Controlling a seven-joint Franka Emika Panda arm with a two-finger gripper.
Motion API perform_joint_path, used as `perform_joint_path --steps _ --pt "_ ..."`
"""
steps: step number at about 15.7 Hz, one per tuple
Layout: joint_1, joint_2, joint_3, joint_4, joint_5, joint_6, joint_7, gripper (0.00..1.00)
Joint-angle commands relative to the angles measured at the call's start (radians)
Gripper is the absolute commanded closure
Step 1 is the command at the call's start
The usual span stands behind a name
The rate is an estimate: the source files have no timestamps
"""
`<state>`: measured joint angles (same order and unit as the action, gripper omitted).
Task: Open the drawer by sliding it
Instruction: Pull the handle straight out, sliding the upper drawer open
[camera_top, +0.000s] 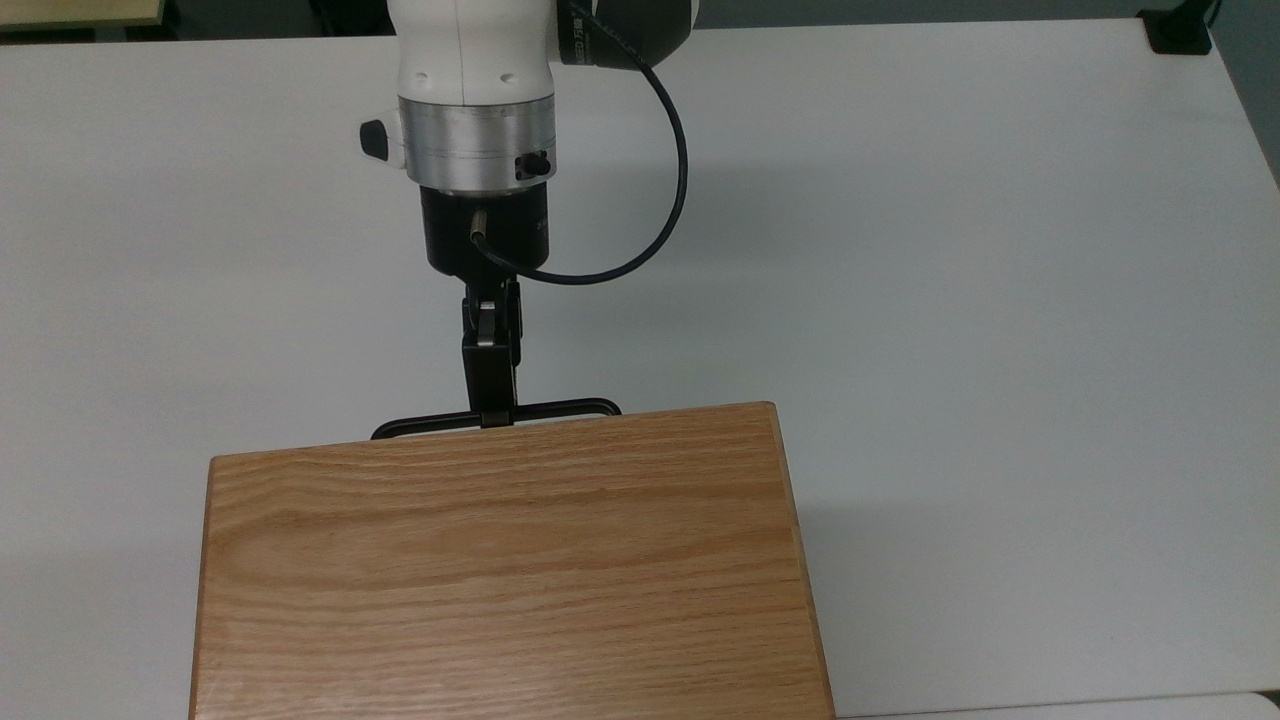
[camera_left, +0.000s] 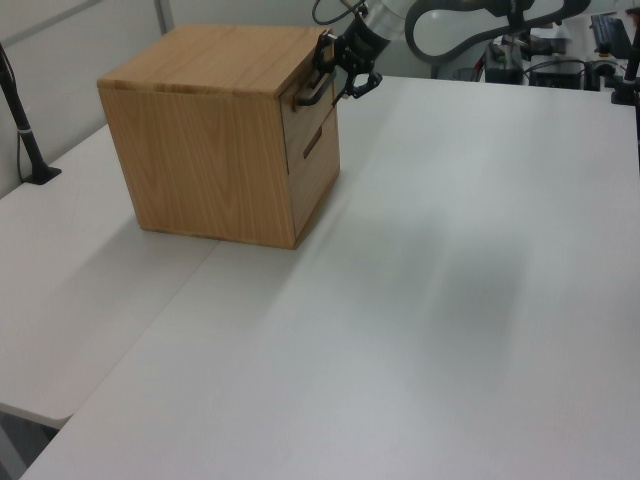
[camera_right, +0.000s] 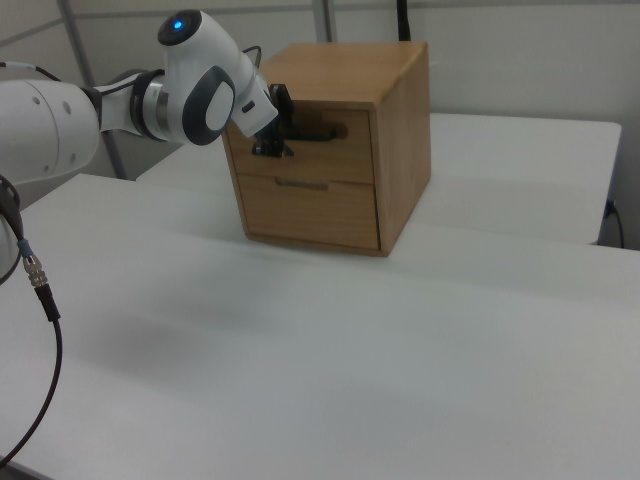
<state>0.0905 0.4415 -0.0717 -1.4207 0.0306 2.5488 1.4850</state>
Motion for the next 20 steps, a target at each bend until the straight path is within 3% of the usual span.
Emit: perform_joint_path --steps 1,4,7,13,20 --pt "0.003 0.005 -0.014 0.017 -0.029 0.015 0.021 0.84" --pt "0.003 -0.013 -0.014 0.011 -0.047 0.011 0.017 1.00" --pt "-0.002 -0.044 -0.014 -0.020 -0.054 0.011 -0.017 1.00" --pt "-0.006 -0.234 -0.013 -0.253 -0.035 0.011 -0.126 1.00" --pt "-0.008 -0.438 -0.016 -0.489 0.069 0.011 -0.268 1.00"
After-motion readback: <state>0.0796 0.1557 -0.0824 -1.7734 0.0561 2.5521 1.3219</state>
